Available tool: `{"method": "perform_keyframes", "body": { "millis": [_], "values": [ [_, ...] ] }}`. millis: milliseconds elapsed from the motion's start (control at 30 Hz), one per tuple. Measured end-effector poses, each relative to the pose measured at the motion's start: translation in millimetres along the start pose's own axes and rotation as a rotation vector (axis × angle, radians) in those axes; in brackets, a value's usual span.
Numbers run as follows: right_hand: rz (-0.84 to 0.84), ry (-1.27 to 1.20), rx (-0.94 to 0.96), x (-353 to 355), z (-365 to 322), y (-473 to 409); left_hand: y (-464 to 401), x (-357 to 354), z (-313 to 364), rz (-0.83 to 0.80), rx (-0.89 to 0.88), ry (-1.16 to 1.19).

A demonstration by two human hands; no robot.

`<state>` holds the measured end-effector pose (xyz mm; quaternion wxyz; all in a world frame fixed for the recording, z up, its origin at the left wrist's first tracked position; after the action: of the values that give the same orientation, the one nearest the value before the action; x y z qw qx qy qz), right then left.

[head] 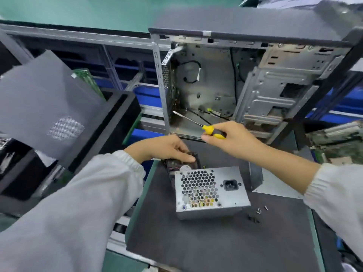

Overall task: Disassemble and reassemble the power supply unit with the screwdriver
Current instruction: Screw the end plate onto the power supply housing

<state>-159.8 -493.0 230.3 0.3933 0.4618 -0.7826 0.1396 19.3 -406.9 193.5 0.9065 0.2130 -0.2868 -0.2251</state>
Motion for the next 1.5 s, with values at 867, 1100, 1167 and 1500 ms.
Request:
{"method": "perform_keyframes", "body": {
  "millis": [867,1100,1167,1500],
  "values": [
    [-0.505,-0.285,-0.302,-20,39,-3,22,-47,-53,0.353,-0.164,0.854],
    [-0.273,-0.452,-0.14,-17,32,-9,26,-67,-53,0.157,-0.106,0.915],
    [-0.453,-0.398,-0.161,-31,26,-11,27,-74,-50,0.12,-0.123,0.989],
    [-0.877,-0.418,-0.278,-40,30,-17,44,-108,-33,0.109,-0.233,1.075]
  ]
}}
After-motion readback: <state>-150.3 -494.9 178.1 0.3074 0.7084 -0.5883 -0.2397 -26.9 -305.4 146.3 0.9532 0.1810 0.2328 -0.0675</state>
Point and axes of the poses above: each hand's wrist, its own y-axis away from the middle knuckle, its own x-axis out of the back of the hand, z = x × y, the point moved 2 cm from there along -y, towards the middle knuckle, and after that the axes turned 9 degrees about -z, right-handed, at the moved point
